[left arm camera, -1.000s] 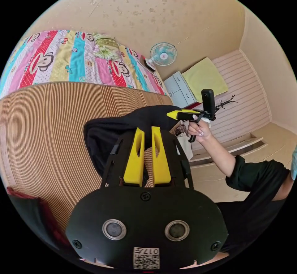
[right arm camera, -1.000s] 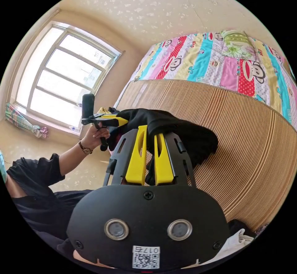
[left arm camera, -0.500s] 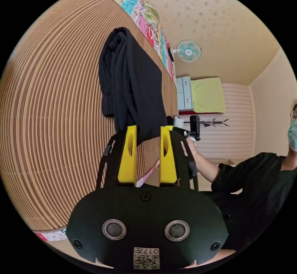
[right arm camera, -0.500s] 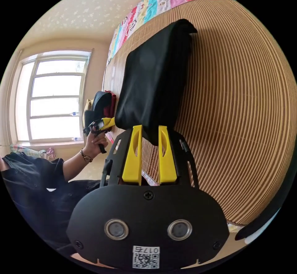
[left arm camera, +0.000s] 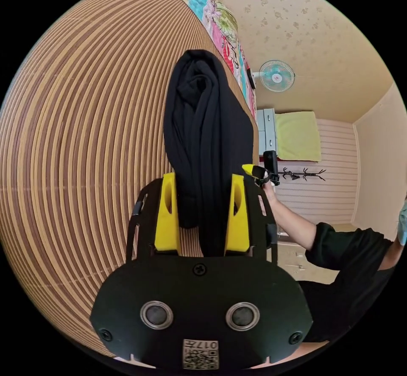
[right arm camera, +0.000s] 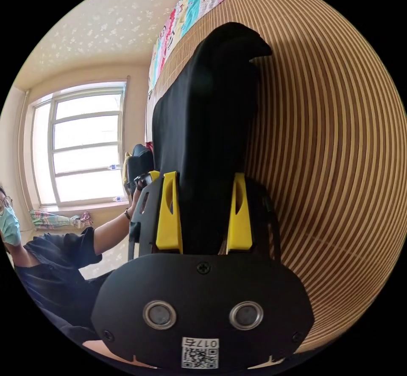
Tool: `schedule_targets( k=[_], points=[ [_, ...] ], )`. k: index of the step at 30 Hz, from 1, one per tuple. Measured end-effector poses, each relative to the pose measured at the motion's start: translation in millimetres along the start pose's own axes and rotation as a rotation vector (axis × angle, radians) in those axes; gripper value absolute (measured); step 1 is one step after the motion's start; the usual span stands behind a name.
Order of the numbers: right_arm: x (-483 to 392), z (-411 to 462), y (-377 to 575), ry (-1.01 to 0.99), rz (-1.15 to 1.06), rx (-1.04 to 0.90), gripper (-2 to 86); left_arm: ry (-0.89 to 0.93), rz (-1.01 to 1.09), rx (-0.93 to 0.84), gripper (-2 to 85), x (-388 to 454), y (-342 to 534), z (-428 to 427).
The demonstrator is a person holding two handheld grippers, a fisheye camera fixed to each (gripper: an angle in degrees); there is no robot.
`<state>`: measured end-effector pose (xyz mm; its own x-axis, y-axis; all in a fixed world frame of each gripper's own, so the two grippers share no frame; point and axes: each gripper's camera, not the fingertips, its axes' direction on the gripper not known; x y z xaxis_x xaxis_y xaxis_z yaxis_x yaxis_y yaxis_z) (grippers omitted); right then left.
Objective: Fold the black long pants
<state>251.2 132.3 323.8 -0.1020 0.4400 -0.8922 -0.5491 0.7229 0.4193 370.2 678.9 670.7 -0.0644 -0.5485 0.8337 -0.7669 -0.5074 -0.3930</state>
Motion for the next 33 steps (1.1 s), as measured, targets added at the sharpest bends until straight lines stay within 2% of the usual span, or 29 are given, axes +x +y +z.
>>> schedule_targets(
  k=[3, 7, 13, 18, 26, 30, 33],
  points=[
    [5.7, -4.0, 14.6, -0.003, 0.032, 0.061, 14.6, 0.017, -0.059, 0.032, 14.3, 2.1, 17.0, 3.2],
    [22.1, -1.8, 50.2, -0.174, 0.145, 0.078, 11.7, 0.055, -0.110, 0.022, 11.3, 4.7, 60.5, 1.8],
    [-22.0, 22.3, 115.6, -0.260, 0.188, 0.069, 9.4, -0.064, -0.074, 0.051, 9.1, 53.4, 161.0, -64.4],
    [-87.5, 45.0, 146.4, -0.352, 0.165, 0.082, 7.8, -0.142, -0.018, 0.141, 8.8, 97.2, 232.2, -170.8],
    [-240.7, 115.8, 138.1, -0.521, 0.018, 0.110, 7.4, -0.240, 0.147, 0.286, 8.8, 141.1, 283.9, -366.3],
    [-312.7, 157.7, 125.1, -0.490, -0.099, 0.152, 7.5, -0.375, 0.237, 0.285, 8.9, 146.1, 281.4, -456.5],
    [-352.7, 209.0, 118.9, -0.434, -0.144, 0.203, 7.7, -0.456, 0.189, 0.284, 9.7, 110.7, 276.4, -500.8]
  ],
)
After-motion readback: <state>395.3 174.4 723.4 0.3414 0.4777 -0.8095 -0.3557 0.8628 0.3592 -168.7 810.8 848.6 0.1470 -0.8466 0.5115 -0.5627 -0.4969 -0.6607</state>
